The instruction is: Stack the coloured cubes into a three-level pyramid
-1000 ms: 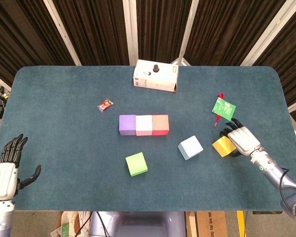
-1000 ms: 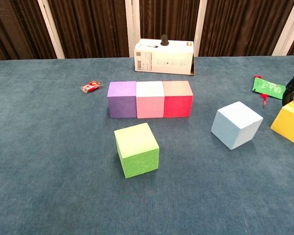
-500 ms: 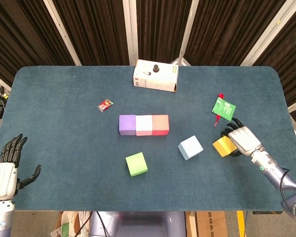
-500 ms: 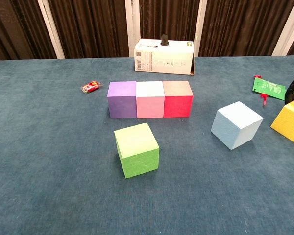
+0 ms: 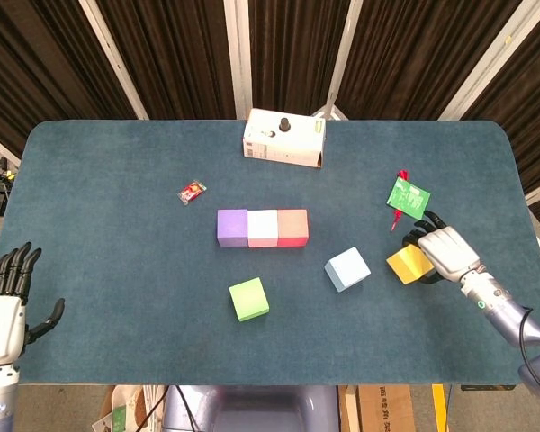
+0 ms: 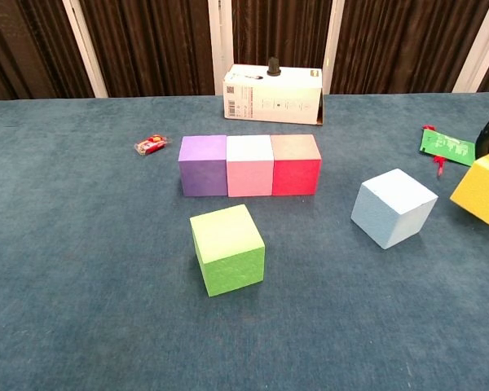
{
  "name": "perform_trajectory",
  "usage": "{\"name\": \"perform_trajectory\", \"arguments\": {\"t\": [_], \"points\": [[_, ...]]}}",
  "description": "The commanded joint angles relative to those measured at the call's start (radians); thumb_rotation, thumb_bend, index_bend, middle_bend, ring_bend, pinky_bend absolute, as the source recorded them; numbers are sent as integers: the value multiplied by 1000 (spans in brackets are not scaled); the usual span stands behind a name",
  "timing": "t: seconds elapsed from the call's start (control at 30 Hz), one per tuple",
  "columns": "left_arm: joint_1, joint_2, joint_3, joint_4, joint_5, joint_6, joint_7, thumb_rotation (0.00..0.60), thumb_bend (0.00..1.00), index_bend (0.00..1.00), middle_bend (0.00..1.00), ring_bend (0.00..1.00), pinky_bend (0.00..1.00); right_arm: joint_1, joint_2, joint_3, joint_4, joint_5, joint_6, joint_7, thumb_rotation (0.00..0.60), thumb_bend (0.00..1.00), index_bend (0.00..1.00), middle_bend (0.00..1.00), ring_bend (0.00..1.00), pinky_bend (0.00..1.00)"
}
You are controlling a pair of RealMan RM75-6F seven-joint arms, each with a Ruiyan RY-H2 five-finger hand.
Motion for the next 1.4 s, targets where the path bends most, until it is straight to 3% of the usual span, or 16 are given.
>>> {"name": "perform_trajectory", "arguments": {"t": [0.03, 0.23, 0.37, 0.53, 0.7, 0.77, 0.9, 1.03, 1.4], "points": [[5, -13, -22, 29, -7, 27, 66, 600, 410, 61, 0, 0, 0, 51, 154, 58, -246, 116, -116, -80, 600, 246, 472, 420, 184, 0], [7, -13, -34, 36, -13, 39, 100, 600, 410, 61, 0, 0, 0, 170, 328, 164, -566, 474, -316, -224, 600, 294, 474, 420, 188, 0], [11, -15, -46, 42, -17, 58, 91, 600, 410, 61, 0, 0, 0, 296, 354, 169, -680, 781, -319, -419, 600, 295, 474, 420, 190, 0], [14, -16, -54, 47, -22, 68, 90, 600, 410, 61, 0, 0, 0, 512, 288, 127, -806, 1239, -156, -671, 600, 294, 474, 420, 190, 0], [17, -11, -52, 42, -20, 70, 78, 600, 410, 61, 0, 0, 0, 706, 147, 135, -843, 1603, 78, -869, 600, 295, 474, 420, 190, 0], [19, -11, -57, 41, -25, 76, 77, 600, 410, 61, 0, 0, 0, 779, 68, 162, -830, 1743, 186, -945, 600, 295, 474, 420, 190, 0], [17, -12, -57, 44, -31, 67, 75, 600, 410, 61, 0, 0, 0, 867, -38, 238, -785, 1905, 291, -1025, 600, 295, 474, 419, 190, 0], [13, -9, -56, 48, -35, 54, 69, 600, 410, 60, 0, 0, 0, 911, -110, 298, -751, 1970, 387, -1077, 600, 294, 474, 419, 190, 0], [16, -5, -65, 42, -46, 60, 55, 600, 410, 60, 0, 0, 0, 879, -137, 327, -771, 1969, 500, -1197, 600, 294, 474, 419, 190, 0]]}}
